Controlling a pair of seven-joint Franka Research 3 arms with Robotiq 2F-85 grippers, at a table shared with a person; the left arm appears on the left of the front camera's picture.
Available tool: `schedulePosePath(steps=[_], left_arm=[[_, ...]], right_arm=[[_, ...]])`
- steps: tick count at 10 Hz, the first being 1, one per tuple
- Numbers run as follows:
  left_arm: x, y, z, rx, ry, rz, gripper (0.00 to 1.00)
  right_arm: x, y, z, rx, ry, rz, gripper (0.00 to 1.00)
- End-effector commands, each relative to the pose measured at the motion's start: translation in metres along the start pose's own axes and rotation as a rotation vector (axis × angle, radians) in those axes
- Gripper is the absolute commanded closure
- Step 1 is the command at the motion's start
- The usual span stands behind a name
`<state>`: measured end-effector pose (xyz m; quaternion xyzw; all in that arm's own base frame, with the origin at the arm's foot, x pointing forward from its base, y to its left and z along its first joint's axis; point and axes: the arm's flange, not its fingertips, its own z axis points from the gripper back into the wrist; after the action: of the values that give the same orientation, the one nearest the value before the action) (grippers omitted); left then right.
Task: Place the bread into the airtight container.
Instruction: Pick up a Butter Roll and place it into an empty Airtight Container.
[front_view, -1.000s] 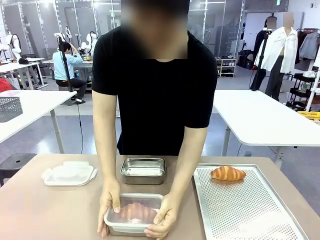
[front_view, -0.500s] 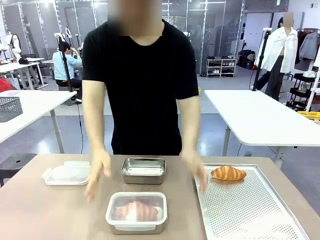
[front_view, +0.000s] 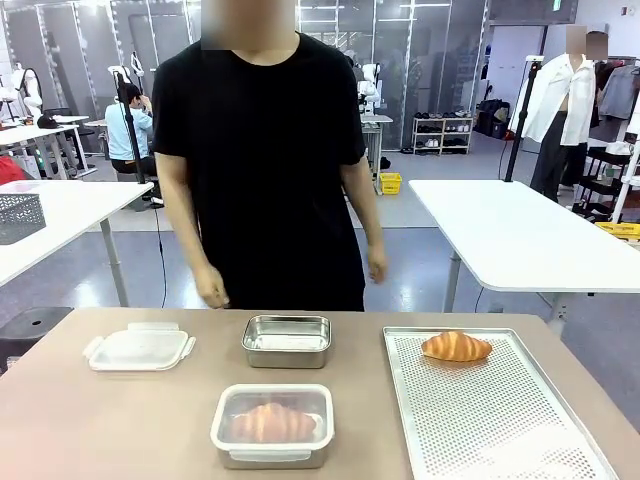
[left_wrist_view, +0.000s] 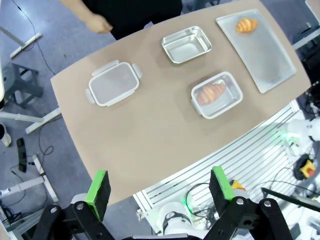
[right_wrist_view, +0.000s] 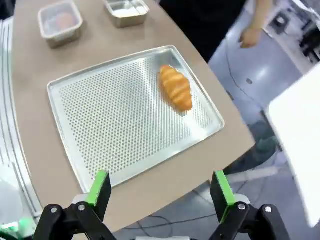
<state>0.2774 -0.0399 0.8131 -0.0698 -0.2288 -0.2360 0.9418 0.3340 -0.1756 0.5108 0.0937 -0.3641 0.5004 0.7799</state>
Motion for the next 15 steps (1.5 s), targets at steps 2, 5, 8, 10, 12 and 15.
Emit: schedulePosePath(steps=[2, 5, 8, 10, 12, 15], left_arm=[[-0.001, 0.000, 0.000, -0.004, 0.000, -0.004, 0.00], [-0.001, 0.000, 0.000, -0.004, 0.000, -0.004, 0.00], [-0.001, 0.000, 0.000, -0.004, 0.000, -0.004, 0.00], [-0.001, 0.000, 0.000, -0.004, 0.000, -0.004, 0.00], [-0.001, 0.000, 0.000, -0.004, 0.000, -0.004, 0.00], [-0.001, 0.000, 0.000, -0.004, 0.000, -0.004, 0.00]], right_arm=[[0.066, -0.020, -0.039, 0.070, 0.170, 0.175, 0.00], [0.131, -0.015, -0.117, 0.134, 0.288, 0.313, 0.00], [0.158, -0.009, -0.192, 0.140, 0.416, 0.376, 0.00], [0.155, -0.018, -0.231, 0.146, 0.444, 0.375, 0.00], [0.143, -0.032, -0.256, 0.149, 0.417, 0.328, 0.00], [0.140, -0.021, -0.250, 0.167, 0.427, 0.378, 0.00]])
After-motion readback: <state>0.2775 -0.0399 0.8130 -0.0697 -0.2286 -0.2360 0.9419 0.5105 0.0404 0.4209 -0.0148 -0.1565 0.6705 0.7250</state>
